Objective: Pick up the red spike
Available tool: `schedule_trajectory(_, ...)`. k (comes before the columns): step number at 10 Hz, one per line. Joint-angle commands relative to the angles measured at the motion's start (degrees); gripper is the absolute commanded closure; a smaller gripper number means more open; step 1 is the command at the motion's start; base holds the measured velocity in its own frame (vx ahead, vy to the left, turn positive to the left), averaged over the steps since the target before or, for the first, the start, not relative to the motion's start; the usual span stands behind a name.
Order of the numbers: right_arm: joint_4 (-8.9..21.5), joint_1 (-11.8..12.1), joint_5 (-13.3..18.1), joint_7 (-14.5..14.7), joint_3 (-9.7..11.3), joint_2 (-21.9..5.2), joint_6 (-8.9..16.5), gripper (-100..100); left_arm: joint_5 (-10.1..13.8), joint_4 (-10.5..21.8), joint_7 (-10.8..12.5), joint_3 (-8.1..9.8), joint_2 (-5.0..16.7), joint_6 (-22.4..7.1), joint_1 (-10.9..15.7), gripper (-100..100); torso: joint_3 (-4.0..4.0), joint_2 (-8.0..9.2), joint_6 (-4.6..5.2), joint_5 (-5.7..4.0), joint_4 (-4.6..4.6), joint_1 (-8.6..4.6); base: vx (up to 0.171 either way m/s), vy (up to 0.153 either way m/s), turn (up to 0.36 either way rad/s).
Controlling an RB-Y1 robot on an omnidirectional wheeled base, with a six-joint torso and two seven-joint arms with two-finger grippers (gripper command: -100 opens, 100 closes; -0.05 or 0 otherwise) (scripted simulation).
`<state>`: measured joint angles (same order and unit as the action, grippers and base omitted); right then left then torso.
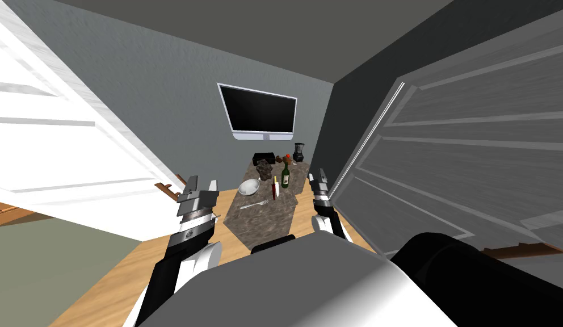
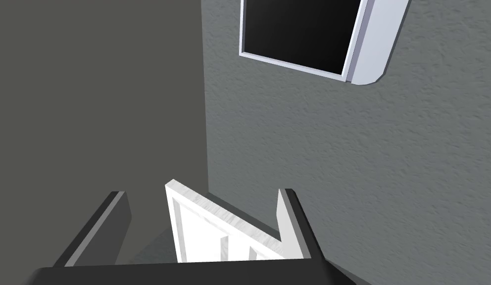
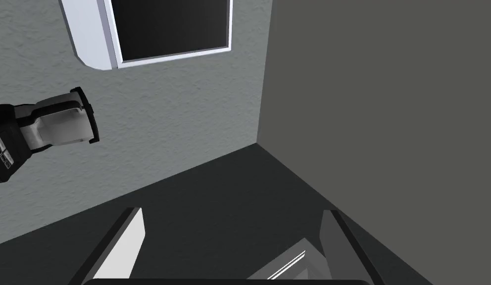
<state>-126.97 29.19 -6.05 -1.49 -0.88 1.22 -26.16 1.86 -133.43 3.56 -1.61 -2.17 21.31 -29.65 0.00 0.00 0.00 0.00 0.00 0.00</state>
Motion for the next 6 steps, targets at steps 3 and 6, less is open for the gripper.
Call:
schedule_trajectory(3,0.96,-0.14,-1.00,-2.08,1.20,-4.27,1.24,-100,0.00,0.00,0.00,0.00,0.00,0.00,0.00,0,0.01,0.02,0.00,-0.02,0.00,-0.12,-0.008,-0.028,0.026)
schedule_trajectory(6,2.46,-0.36,-2.62,-5.32,3.10,-7.20,3.18,-100,0.00,0.00,0.00,0.00,0.00,0.00,0.00,0,0.04,0.08,0.00,-0.05,0.01,-0.22,-0.020,-0.055,0.045)
